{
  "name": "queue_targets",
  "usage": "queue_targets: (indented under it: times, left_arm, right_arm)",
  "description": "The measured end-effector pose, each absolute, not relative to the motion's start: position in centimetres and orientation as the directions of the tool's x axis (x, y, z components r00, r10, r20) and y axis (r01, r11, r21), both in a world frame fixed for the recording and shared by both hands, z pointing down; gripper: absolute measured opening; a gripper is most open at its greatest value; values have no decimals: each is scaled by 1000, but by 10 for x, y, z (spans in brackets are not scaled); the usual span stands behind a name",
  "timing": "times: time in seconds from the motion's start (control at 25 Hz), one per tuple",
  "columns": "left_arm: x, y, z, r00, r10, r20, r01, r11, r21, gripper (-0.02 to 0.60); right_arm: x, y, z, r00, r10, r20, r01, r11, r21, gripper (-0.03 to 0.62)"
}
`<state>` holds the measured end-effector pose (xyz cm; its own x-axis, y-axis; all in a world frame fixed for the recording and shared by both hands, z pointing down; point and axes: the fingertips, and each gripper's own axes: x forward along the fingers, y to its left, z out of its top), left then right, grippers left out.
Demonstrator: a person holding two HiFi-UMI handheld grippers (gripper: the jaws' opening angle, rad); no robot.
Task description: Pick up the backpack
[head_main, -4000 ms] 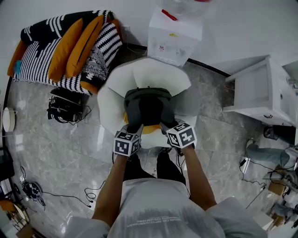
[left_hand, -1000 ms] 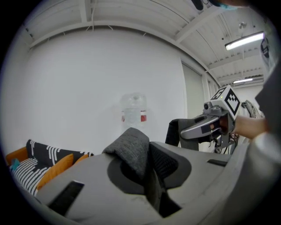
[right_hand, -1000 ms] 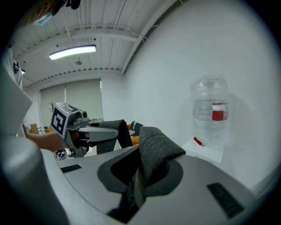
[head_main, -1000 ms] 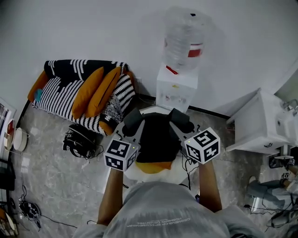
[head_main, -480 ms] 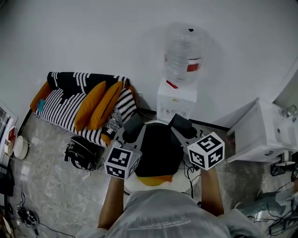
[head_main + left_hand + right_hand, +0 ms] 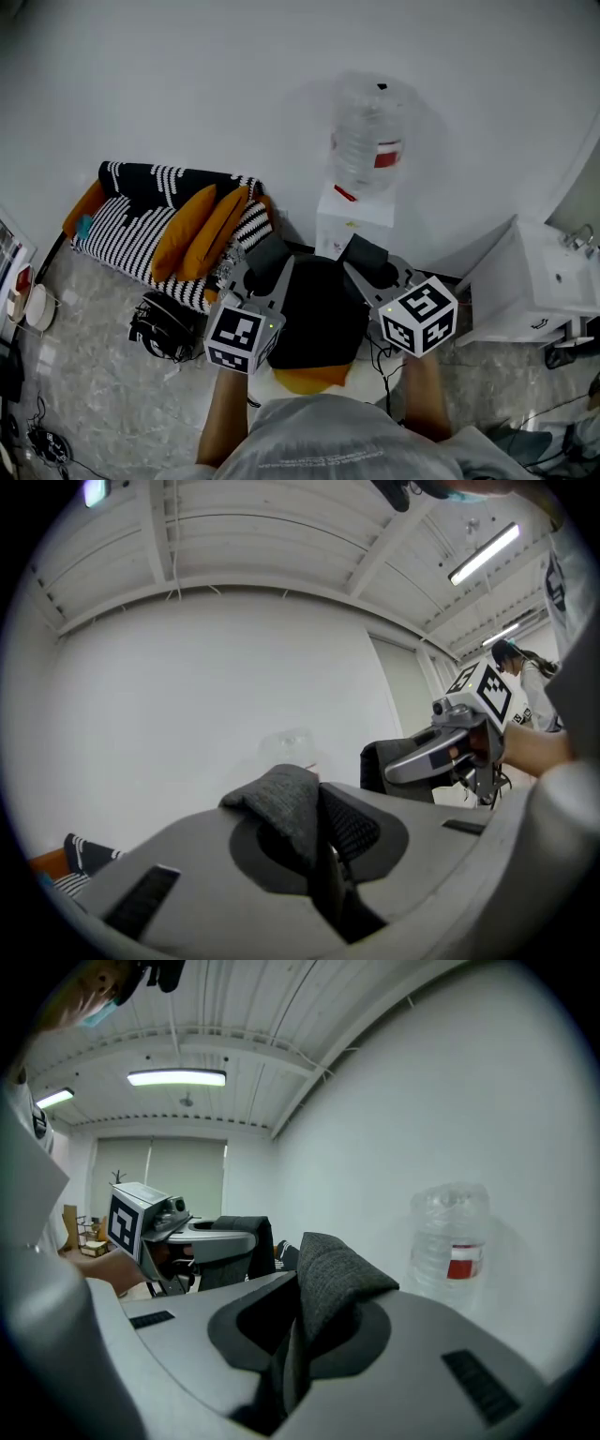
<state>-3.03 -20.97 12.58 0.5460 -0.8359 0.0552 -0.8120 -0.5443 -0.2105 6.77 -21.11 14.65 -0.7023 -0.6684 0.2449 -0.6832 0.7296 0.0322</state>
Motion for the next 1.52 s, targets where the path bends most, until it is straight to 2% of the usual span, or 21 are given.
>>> queue_targets:
  times: [0.56, 1.52]
  left_arm:
    - [-30, -198, 99, 542, -840, 26, -800, -525, -291, 49]
    - [-32, -196, 101, 537, -842, 46, -807, -528, -265, 49]
  right_arm:
    - [62, -209, 123, -686, -694, 218, -686, 717, 121, 37]
    - [57, -206, 130, -684, -684, 253, -671, 726, 150, 35]
